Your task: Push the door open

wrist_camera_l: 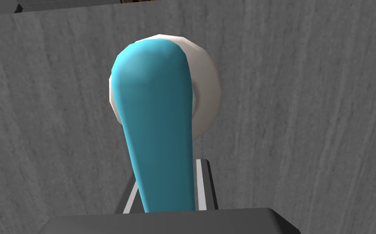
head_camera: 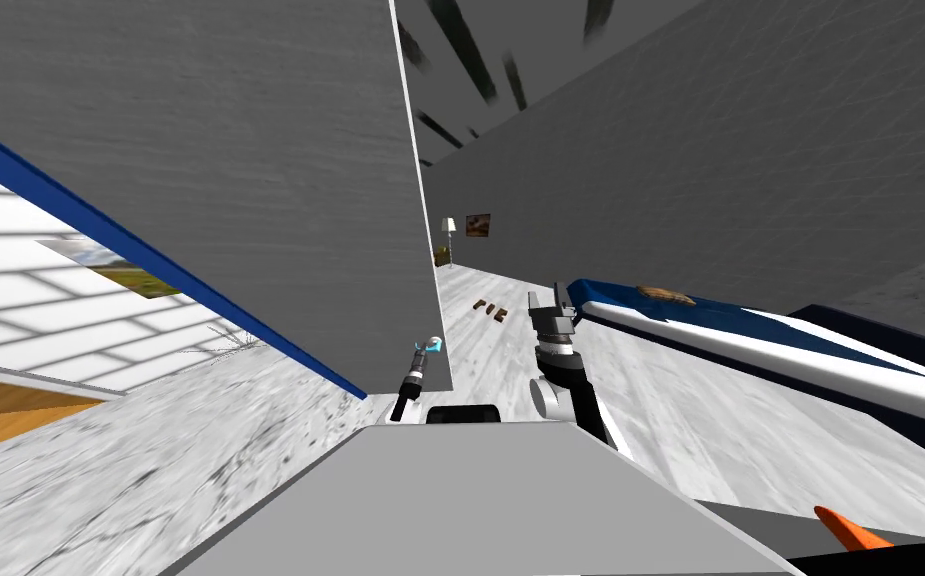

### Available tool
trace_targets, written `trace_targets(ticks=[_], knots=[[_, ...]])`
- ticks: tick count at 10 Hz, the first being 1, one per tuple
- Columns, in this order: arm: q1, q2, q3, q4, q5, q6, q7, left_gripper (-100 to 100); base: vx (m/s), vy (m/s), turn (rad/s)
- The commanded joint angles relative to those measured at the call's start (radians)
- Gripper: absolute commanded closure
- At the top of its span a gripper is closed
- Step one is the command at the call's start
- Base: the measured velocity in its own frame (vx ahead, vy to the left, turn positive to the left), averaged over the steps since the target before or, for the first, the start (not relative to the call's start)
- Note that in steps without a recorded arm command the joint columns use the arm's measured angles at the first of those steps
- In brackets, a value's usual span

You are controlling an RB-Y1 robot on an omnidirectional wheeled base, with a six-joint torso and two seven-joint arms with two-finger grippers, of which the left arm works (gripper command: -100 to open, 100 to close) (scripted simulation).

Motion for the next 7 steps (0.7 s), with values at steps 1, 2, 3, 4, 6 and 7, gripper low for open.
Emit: trace_targets(ticks=[1, 2, 3, 4, 6, 7], knots=[[-0.001, 0.010, 0.034, -0.003, 0.014, -0.005, -0.009, 100, 0.177, -0.121, 0.067], [-0.002, 0.010, 0.042, -0.002, 0.017, -0.006, -0.012, 100, 0.152, -0.088, 0.054], [-0.002, 0.010, 0.042, -0.002, 0.017, -0.006, -0.012, 100, 0.089, -0.031, 0.024], [-0.004, 0.010, 0.064, 0.001, 0.027, -0.006, -0.019, 100, 0.117, -0.050, 0.079], [-0.006, 0.009, 0.086, 0.004, 0.037, -0.006, -0.025, 100, 0.145, -0.114, 0.071], [-0.007, 0.007, 0.101, 0.006, 0.044, -0.006, -0.030, 100, 0.151, -0.121, 0.084]])
